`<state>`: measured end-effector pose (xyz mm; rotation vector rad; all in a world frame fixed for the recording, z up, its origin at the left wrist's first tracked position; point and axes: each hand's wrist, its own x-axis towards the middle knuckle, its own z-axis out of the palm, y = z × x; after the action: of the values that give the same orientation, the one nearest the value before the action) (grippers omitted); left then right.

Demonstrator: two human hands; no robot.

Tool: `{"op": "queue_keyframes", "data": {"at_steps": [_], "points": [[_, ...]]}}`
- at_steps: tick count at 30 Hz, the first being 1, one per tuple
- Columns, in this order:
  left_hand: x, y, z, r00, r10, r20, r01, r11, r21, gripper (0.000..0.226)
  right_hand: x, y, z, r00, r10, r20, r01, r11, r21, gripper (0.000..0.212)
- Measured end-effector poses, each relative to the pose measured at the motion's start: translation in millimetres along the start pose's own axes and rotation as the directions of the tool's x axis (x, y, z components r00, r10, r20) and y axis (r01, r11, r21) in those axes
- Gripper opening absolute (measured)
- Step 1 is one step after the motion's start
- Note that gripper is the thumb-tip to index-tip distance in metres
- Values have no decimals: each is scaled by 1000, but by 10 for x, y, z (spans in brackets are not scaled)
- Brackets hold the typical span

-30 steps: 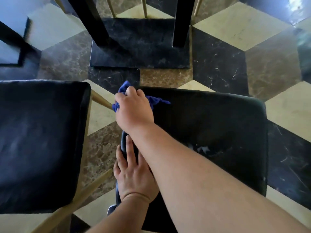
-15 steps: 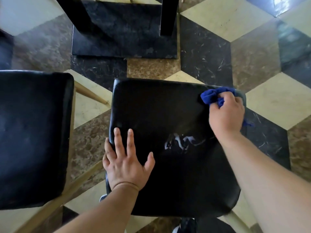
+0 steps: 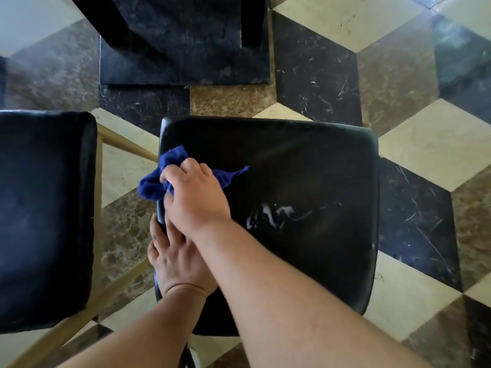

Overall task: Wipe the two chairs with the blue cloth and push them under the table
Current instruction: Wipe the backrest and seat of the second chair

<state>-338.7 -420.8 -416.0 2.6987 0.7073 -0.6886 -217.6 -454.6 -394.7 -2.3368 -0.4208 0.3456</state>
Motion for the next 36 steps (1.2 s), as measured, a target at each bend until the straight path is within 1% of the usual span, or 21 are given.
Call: {"op": "queue_keyframes", "data": {"at_steps": [2, 4, 6, 8, 11, 14, 15, 16, 18, 20, 23, 24, 26, 27, 28, 29, 31, 33, 34, 35, 36], "points": [[-2, 23, 1, 999, 26, -34, -24, 999, 46, 98, -103, 271, -246, 1000, -22, -6, 22, 997, -75, 25], [-7, 46, 13, 996, 34, -79, -31, 999, 30, 100, -247, 624, -587, 1000, 4, -29, -8, 987, -158, 25], [-15, 50, 30, 994, 31, -103, -29, 999, 24, 100, -399, 1046, -1001, 993, 81, -82, -99, 966, -238, 26], [-17, 45, 56, 992, 31, -120, -28, 999, 29, 100, -553, 1466, -1430, 972, 188, -143, -223, 928, -297, 29], [-14, 36, 84, 989, 30, -143, -26, 999, 25, 100, -674, 1776, -1746, 932, 295, -212, -352, 880, -319, 31], [-6, 31, 86, 989, 30, -146, -27, 999, 17, 100, -648, 1570, -1543, 865, 392, -313, -474, 842, -256, 26], [-4, 29, 89, 989, 31, -143, -29, 999, 14, 99, -650, 1426, -1420, 869, 386, -308, -463, 855, -236, 24], [-3, 26, 94, 989, 33, -142, -32, 999, 13, 99, -675, 1266, -1279, 898, 354, -263, -415, 879, -234, 23], [1, 17, 101, 989, 33, -145, -32, 999, 12, 98, -806, 937, -972, 968, 234, -89, -249, 935, -252, 21], [-7, 8, 93, 989, 36, -143, -37, 999, 2, 95, -994, 674, -735, 990, 113, 80, -91, 967, -238, 19], [-18, -8, 90, 986, 52, -156, -54, 999, -7, 88, -1151, 596, -679, 970, 3, 244, 37, 987, -156, 20], [-21, -5, 89, 986, 52, -161, -55, 998, -11, 87, -1116, 650, -744, 954, -55, 296, 104, 983, -149, 20], [-25, 6, 84, 984, 53, -172, -58, 998, -20, 84, -917, 809, -921, 901, -179, 395, 271, 944, -190, 16], [-24, 11, 82, 982, 54, -179, -59, 998, -24, 83, -754, 902, -1009, 884, -210, 418, 329, 914, -237, 15], [-20, 18, 80, 982, 53, -184, -59, 998, -28, 82, -564, 994, -1091, 889, -211, 407, 346, 890, -295, 16], [-16, 21, 78, 981, 50, -185, -56, 998, -28, 82, -371, 1086, -1166, 910, -204, 362, 333, 879, -341, 18], [-18, 22, 85, 982, 48, -184, -53, 998, -22, 81, -44, 1240, -1288, 958, -153, 243, 240, 890, -387, 23], [-19, 14, 103, 981, 53, -188, -57, 998, -17, 82, 115, 1289, -1323, 984, -87, 154, 144, 901, -408, 23], [-15, 8, 111, 980, 52, -191, -56, 998, -17, 82, 93, 1245, -1294, 990, -67, 126, 114, 900, -421, 20], [-11, 2, 117, 980, 49, -192, -53, 998, -18, 82, -6, 1177, -1238, 990, -69, 123, 116, 895, -430, 16], [-12, -3, 119, 980, 47, -193, -51, 999, -19, 82, -193, 1099, -1155, 982, -103, 161, 162, 895, -416, 13]]}}
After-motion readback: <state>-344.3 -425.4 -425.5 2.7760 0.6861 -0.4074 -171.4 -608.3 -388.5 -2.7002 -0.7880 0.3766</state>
